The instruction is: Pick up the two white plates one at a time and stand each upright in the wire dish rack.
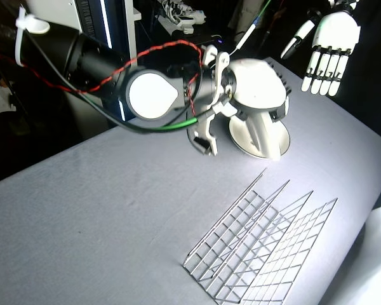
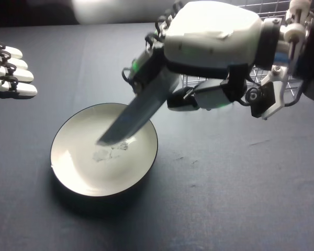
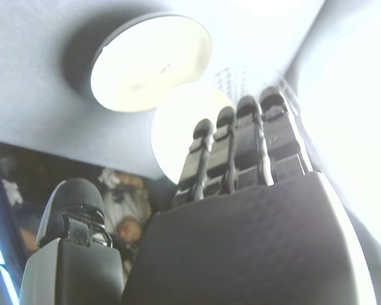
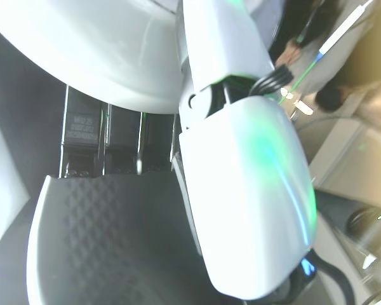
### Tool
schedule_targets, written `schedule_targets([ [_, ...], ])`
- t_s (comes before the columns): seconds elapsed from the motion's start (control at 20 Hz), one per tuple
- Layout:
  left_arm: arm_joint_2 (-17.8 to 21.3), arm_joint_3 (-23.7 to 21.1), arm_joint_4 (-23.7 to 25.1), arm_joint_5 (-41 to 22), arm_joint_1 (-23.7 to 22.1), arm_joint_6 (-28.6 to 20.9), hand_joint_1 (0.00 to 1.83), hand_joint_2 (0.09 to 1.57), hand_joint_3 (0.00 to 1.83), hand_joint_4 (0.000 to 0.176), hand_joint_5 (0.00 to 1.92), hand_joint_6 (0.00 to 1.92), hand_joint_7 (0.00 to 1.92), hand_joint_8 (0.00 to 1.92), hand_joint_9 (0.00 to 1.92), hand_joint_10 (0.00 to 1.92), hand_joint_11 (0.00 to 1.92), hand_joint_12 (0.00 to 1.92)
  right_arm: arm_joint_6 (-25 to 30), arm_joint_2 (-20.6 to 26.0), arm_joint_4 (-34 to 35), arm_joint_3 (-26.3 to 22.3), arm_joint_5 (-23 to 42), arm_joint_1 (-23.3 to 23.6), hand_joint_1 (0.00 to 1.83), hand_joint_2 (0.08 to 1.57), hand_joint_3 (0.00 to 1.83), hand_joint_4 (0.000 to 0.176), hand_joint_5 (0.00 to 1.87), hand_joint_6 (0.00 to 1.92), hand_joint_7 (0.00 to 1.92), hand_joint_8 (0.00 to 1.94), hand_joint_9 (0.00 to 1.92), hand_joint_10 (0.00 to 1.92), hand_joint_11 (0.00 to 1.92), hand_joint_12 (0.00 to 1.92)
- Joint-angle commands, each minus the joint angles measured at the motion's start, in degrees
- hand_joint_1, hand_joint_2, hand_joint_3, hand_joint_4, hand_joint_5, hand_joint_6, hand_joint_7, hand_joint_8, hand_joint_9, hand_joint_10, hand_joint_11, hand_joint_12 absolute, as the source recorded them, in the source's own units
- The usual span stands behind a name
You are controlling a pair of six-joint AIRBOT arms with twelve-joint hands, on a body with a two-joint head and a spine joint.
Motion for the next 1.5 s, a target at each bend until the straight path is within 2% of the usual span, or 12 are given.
schedule_targets([
  [0.0, 0.0, 0.4, -3.7, -0.7, -1.0, -1.1, 0.0, 1.15, 0.0, 0.0, 0.01, 0.0, 0.0, 0.0, 0.0, 0.0, 0.0, 0.0, 0.3, 0.6, 3.6, -0.5, 6.7, 1.3, 1.48, 1.14, 0.0, 0.0, 0.81, 1.14, 0.9, 0.96, 0.87, 1.09, 0.75, 1.61],
  [0.05, -0.1, 0.3, -3.5, -0.7, -1.2, -1.6, 0.0, 1.15, 0.0, 0.0, 0.0, 0.0, 0.0, 0.0, 0.0, 0.0, 0.0, 0.0, 0.6, 0.9, 5.6, -1.0, 6.5, 1.7, 1.49, 1.1, 0.0, 0.0, 0.92, 1.02, 0.98, 0.84, 0.96, 0.98, 0.82, 1.56],
  [0.3, 0.0, -0.8, -3.5, -0.4, -0.9, -2.1, 0.0, 1.15, 0.0, 0.0, 0.02, 0.01, 0.01, 0.0, 0.0, 0.0, 0.0, 0.0, 1.4, 2.5, 15.9, -3.0, 4.4, 4.1, 1.48, 1.17, 0.0, 0.0, 0.74, 1.23, 0.84, 1.05, 0.82, 1.16, 0.68, 1.69],
  [0.35, -0.1, -0.9, -3.4, -0.2, -0.9, -2.4, 0.0, 1.15, 0.0, 0.0, 0.02, 0.0, 0.01, 0.0, 0.0, 0.0, 0.0, 0.0, 1.5, 2.8, 17.6, -3.3, 4.0, 4.6, 1.49, 1.12, 0.0, 0.0, 0.87, 1.07, 0.96, 0.89, 0.94, 1.01, 0.78, 1.61],
  [0.4, -0.1, -0.9, -3.4, -0.2, -1.0, -2.6, 0.0, 1.15, 0.0, 0.0, 0.04, 0.01, 0.02, 0.01, 0.0, 0.0, 0.0, 0.0, 1.5, 3.1, 19.4, -3.6, 3.4, 5.0, 1.48, 1.15, 0.0, 0.0, 0.79, 1.18, 0.87, 0.98, 0.85, 1.12, 0.69, 1.67],
  [0.65, -0.1, -1.0, -3.0, 0.1, -0.6, -2.6, 0.0, 1.13, 0.0, 0.0, 0.05, 0.01, 0.03, 0.01, 0.01, 0.01, 0.0, 0.0, 1.6, 4.5, 27.2, -4.0, 0.9, 7.1, 1.49, 1.1, 0.0, 0.0, 0.91, 1.07, 0.96, 0.86, 0.93, 1.0, 0.87, 1.51],
  [0.8, -0.1, -1.0, -2.7, 0.1, -0.6, -2.7, 0.0, 1.13, 0.0, 0.0, 0.02, 0.0, 0.02, 0.0, 0.0, 0.0, 0.0, 0.0, 1.7, 5.0, 30.5, -4.0, -0.1, 8.2, 1.39, 1.08, 0.0, 0.0, 0.99, 1.0, 1.02, 0.83, 1.02, 0.98, 0.93, 1.09],
  [0.9, -0.2, -1.0, -2.6, -0.1, -0.6, -3.0, 0.0, 1.14, 0.0, 0.0, 0.04, 0.01, 0.04, 0.01, 0.01, 0.0, 0.0, 0.0, 1.7, 5.2, 33.1, -4.0, -1.0, 9.2, 1.38, 1.09, 0.0, 0.0, 0.96, 1.05, 1.01, 0.86, 1.02, 1.0, 0.95, 1.04],
  [1.15, -0.5, -2.0, -1.9, -0.1, -0.6, -3.3, 0.0, 1.14, 0.0, 0.0, 0.07, 0.02, 0.07, 0.02, 0.03, 0.01, 0.01, 0.01, 1.8, 6.0, 38.2, -4.0, -4.2, 11.1, 1.38, 1.09, 0.0, 0.0, 0.96, 1.04, 1.01, 0.86, 1.0, 1.02, 0.94, 1.04],
  [1.2, -0.5, -2.4, -1.5, 0.0, -0.6, -3.3, 0.0, 1.14, 0.0, 0.0, 0.04, 0.0, 0.04, 0.0, 0.01, 0.0, 0.0, 0.0, 1.7, 6.2, 38.9, -4.0, -5.3, 11.3, 1.47, 1.08, 0.01, 0.0, 0.92, 1.06, 0.98, 0.84, 0.99, 0.93, 0.92, 1.36],
  [1.25, -0.5, -2.8, -1.0, 0.1, -0.6, -3.3, 0.0, 1.14, 0.0, 0.0, 0.06, 0.01, 0.05, 0.01, 0.01, 0.0, 0.0, 0.0, 1.5, 6.5, 39.3, -3.9, -6.6, 11.6, 1.49, 1.09, 0.0, 0.0, 0.9, 1.07, 0.96, 0.85, 0.99, 0.92, 0.92, 1.44],
  [1.45, -1.4, -3.5, -0.2, 0.5, -0.4, -3.5, 0.0, 1.14, 0.0, 0.0, 0.03, 0.0, 0.04, 0.0, 0.01, 0.0, 0.0, 0.0, 1.3, 6.6, 39.7, -2.0, -11.4, 13.6, 1.49, 1.1, 0.0, 0.0, 0.91, 1.08, 0.95, 0.86, 0.93, 1.0, 0.89, 1.48],
])
